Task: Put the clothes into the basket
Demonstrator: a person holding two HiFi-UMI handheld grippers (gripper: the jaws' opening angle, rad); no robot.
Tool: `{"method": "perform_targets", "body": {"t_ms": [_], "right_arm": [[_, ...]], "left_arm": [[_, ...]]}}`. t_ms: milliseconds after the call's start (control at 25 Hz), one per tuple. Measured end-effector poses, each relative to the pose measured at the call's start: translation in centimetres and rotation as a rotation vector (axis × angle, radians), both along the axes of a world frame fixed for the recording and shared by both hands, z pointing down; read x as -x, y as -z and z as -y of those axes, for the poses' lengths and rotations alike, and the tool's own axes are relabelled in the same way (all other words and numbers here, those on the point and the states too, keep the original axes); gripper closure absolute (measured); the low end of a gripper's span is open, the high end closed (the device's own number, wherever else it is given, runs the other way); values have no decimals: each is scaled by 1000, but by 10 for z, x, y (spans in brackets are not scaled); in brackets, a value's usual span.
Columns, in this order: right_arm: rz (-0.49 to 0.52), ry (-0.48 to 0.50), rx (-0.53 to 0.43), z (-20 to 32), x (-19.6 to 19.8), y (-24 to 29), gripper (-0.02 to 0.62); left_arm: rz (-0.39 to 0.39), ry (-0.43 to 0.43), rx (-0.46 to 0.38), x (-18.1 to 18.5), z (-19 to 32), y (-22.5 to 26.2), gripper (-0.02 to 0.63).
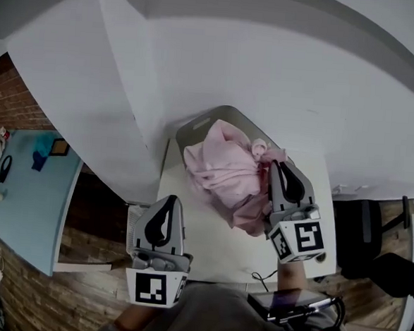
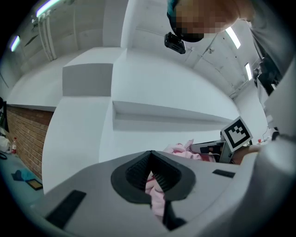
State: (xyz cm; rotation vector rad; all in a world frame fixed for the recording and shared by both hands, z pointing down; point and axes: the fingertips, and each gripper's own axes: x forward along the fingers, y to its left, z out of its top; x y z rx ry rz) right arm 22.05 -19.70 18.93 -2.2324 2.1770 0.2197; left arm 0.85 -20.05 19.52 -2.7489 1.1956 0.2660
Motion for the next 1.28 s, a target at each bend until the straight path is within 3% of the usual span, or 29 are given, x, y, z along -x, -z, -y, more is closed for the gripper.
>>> {"method": "perform_targets", "body": {"t_ms": [320, 480, 1040, 1280], "right_arm": [[-34, -92, 119, 12, -23, -32, 482], [-35, -96, 159, 1, -23, -50, 477], [43, -88, 181, -68, -34, -95, 482], [63, -39, 170, -98, -20, -96, 543]], "left_arm": [[16, -70, 121, -17, 1, -37, 598], [21, -86, 153, -23, 0, -47, 598], [63, -118, 113, -59, -33, -51, 598], [74, -134, 88, -74, -67, -42, 598]]}}
